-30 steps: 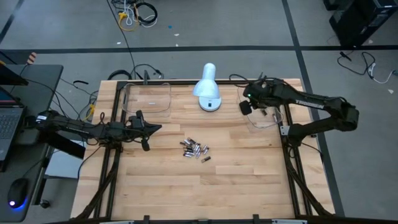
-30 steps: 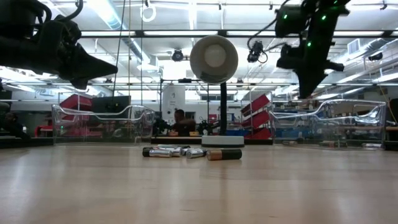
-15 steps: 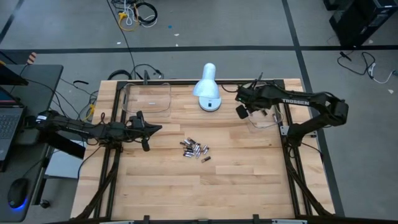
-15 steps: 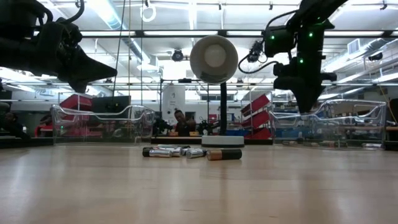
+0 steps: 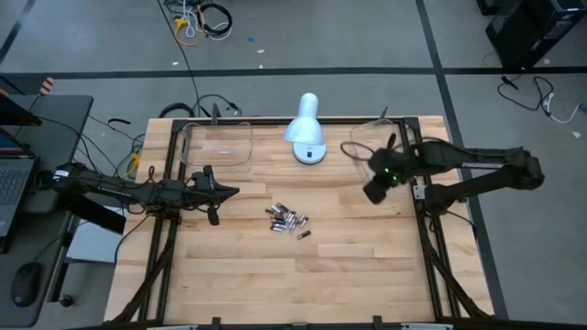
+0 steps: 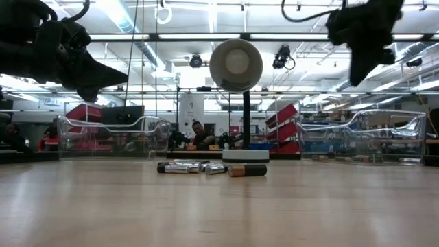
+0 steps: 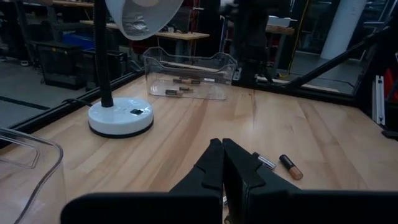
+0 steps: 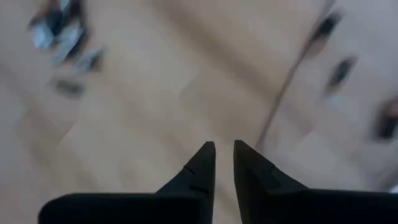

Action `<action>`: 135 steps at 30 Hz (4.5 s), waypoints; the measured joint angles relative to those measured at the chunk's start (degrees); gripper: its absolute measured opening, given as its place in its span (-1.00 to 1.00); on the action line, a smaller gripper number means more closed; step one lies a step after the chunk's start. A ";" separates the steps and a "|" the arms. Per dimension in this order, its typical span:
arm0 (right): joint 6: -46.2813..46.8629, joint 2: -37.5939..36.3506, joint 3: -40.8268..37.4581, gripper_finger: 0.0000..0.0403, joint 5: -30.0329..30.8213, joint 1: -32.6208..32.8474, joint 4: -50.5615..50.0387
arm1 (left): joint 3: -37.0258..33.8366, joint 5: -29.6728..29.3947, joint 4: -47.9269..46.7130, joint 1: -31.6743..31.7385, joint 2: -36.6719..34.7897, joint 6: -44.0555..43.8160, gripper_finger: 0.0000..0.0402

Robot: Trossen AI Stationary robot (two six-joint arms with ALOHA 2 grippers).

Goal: Sort batteries
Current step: Put the black battery in the transparent bin

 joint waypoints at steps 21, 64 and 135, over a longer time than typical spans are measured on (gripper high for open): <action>1.13 20.45 -0.03 -1.00 6.92 8.96 -13.99 | 0.00 -0.22 0.14 0.02 -0.01 1.65 -0.99; 14.12 16.19 1.26 -1.00 24.66 -12.61 -23.09 | 0.00 1.27 3.36 0.04 0.00 2.56 -0.99; 21.41 14.38 1.08 -1.00 20.12 -22.87 -24.70 | 0.00 2.54 3.56 0.04 0.00 4.51 -0.99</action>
